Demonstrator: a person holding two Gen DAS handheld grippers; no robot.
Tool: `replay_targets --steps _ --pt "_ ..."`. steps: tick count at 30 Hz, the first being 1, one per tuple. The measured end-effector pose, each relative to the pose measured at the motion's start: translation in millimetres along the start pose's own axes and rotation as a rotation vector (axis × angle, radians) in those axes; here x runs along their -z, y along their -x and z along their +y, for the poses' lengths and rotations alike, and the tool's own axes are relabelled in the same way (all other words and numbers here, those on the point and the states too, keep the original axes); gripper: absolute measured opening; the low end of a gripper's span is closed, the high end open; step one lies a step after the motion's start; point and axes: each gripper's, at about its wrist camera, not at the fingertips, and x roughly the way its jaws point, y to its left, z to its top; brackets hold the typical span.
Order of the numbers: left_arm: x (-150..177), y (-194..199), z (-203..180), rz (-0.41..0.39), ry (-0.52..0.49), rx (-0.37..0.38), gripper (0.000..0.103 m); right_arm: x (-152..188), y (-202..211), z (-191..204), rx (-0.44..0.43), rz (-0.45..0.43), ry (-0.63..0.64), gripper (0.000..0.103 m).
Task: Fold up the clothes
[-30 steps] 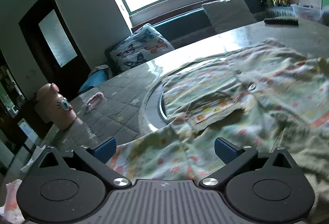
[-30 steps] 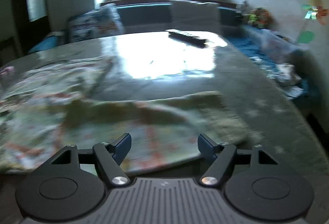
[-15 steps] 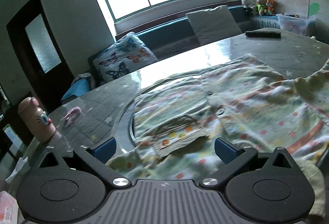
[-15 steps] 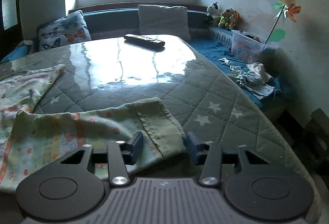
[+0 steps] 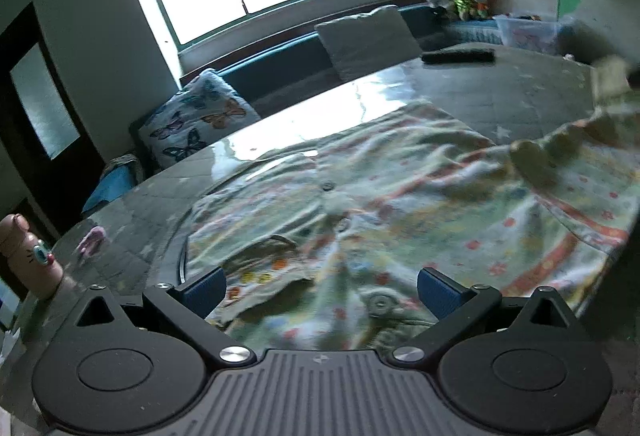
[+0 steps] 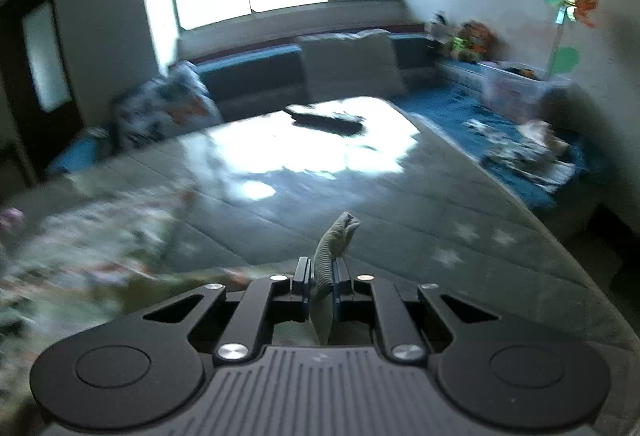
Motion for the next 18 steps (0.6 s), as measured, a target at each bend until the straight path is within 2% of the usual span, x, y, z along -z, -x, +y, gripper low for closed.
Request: replay_targets --steps 5,10,18 --pt "6.1 3.4 -5.0 -0.003 -0.013 0.016 0.103 -23.8 20.8 31.8 -0.151 -0.045 0.0 0.009" --pt "11.4 11.8 6.6 -0.016 0.018 0.007 0.103 -44.4 33.9 79.1 -0.317 -0.067 0.038 0.009" --pt "26.2 24.3 37.8 -0.03 0.09 -0.044 0.103 -48.0 28.4 166.3 -0.491 -0.026 0.164 0.009"
